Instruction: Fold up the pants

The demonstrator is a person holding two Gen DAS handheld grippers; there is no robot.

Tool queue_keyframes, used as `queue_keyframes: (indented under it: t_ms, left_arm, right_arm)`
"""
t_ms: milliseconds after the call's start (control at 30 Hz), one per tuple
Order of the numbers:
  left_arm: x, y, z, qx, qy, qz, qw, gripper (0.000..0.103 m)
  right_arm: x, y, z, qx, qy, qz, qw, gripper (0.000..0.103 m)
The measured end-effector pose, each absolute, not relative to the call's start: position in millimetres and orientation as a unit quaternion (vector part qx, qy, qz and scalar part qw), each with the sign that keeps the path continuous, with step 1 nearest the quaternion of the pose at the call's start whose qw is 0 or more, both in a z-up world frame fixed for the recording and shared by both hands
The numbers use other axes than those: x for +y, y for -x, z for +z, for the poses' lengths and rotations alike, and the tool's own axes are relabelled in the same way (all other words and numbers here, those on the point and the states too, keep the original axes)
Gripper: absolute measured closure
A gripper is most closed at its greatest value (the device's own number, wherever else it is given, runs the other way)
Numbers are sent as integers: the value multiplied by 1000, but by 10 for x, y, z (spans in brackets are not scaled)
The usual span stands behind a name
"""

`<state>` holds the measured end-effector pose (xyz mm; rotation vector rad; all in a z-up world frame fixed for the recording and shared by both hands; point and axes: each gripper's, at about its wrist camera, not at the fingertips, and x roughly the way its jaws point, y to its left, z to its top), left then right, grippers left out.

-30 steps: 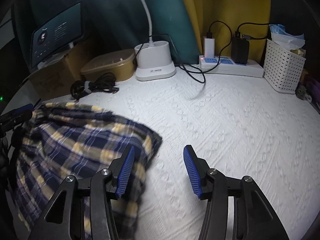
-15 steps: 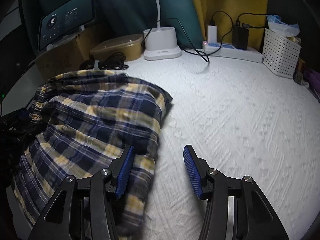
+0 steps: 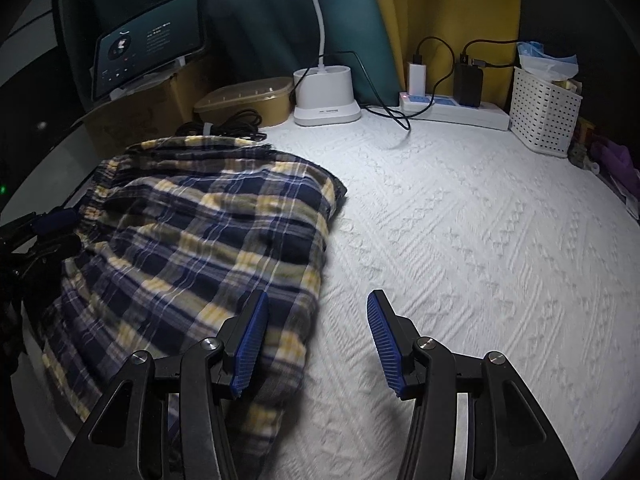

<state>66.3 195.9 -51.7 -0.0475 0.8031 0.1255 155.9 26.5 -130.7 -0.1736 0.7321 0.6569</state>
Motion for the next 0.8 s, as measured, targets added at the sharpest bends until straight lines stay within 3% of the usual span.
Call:
queue_keyframes:
  t_ms: [800]
  left_arm:
    - [1886, -393, -935, 431, 18, 92, 897, 29]
  right_arm:
    - [136, -1188, -1562, 363, 97, 318, 871, 48]
